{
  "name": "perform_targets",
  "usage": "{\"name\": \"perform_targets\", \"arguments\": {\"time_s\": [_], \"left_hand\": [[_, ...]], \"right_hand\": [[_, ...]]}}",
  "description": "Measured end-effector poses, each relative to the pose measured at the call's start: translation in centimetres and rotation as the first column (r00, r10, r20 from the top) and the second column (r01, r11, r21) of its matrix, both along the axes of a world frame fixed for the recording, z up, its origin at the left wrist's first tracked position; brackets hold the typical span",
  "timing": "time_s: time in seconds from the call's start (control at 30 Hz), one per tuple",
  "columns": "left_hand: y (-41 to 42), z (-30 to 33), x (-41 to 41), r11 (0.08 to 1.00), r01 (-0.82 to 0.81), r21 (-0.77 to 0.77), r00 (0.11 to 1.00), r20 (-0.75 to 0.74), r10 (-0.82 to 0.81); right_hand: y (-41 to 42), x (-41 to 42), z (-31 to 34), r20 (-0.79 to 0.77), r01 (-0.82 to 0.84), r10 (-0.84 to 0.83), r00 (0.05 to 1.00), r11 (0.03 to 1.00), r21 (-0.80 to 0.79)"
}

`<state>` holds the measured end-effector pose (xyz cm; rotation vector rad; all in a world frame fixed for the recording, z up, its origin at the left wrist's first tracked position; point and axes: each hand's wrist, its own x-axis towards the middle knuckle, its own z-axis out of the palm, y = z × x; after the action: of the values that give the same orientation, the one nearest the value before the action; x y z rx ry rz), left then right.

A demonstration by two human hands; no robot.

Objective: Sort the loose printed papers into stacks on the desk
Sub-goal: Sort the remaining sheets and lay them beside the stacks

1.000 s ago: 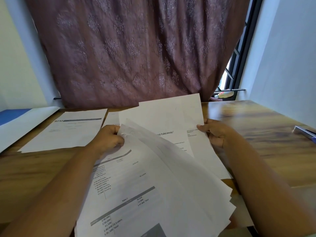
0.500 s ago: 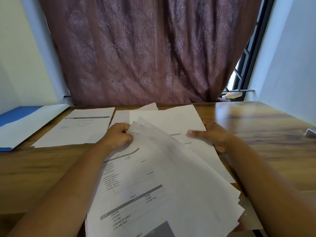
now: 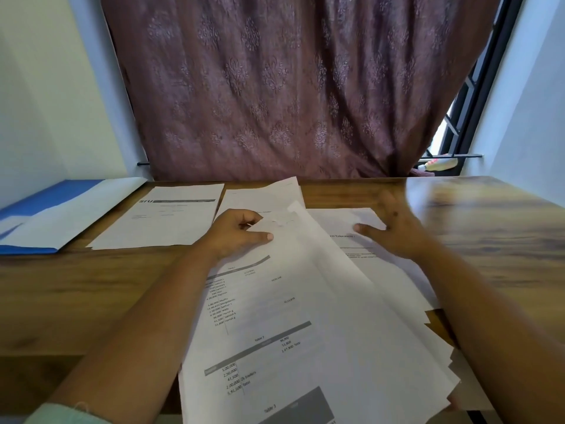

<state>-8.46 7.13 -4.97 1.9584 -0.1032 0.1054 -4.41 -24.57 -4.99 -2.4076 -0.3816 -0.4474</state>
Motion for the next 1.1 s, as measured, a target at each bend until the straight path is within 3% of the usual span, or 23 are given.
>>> {"name": "perform_targets", "arguments": {"time_s": [0.03, 0.1, 0.17, 0.23, 0.3, 0.47, 0.67, 0.73, 1.1], "left_hand": [[0.0, 0.1, -0.1, 1.000, 0.017, -0.006, 1.000, 0.010, -0.017], [0.1, 0.2, -0.2, 0.999, 0.051, -0.001, 0.998, 0.023, -0.051], [0.0, 0.3, -0.2, 0.997, 0.075, 0.020, 0.997, 0.029, -0.076], [0.2, 0.2, -0.1, 0.995, 0.089, 0.035, 0.995, 0.041, -0.090], [0.4, 0.1, 0.0, 0.996, 0.083, 0.017, 0.995, 0.060, -0.084], [0.2, 0.0, 0.1, 0.993, 0.059, 0.104, 0.994, 0.085, -0.067], [0.3, -0.1, 0.4, 0.990, 0.071, 0.123, 0.991, 0.106, -0.084], [0.5, -0.1, 0.5, 0.989, 0.067, 0.133, 0.987, 0.134, -0.085], [0.5, 0.2, 0.0, 0.981, 0.112, 0.156, 0.985, 0.113, -0.131]], "right_hand": [[1.0, -1.2, 0.5, -0.096, -0.139, 0.155, 0.983, 0.978, 0.159], [2.7, -2.7, 0.8, -0.310, -0.313, 0.427, 0.849, 0.880, 0.357], [3.8, -3.0, 0.2, -0.325, -0.415, 0.510, 0.797, 0.852, 0.320], [4.3, -3.0, -0.1, -0.226, -0.434, 0.478, 0.849, 0.874, 0.217], [4.4, -2.8, -0.2, -0.195, -0.425, 0.467, 0.862, 0.878, 0.222], [4.2, -2.3, -0.7, -0.350, -0.351, 0.527, 0.775, 0.818, 0.455], [4.2, -1.4, -1.4, -0.373, -0.246, 0.398, 0.838, 0.887, 0.392], [4.2, -1.5, -1.2, -0.384, -0.217, 0.402, 0.831, 0.870, 0.442], [4.2, -2.2, -1.2, -0.237, -0.291, 0.415, 0.878, 0.858, 0.423]]}}
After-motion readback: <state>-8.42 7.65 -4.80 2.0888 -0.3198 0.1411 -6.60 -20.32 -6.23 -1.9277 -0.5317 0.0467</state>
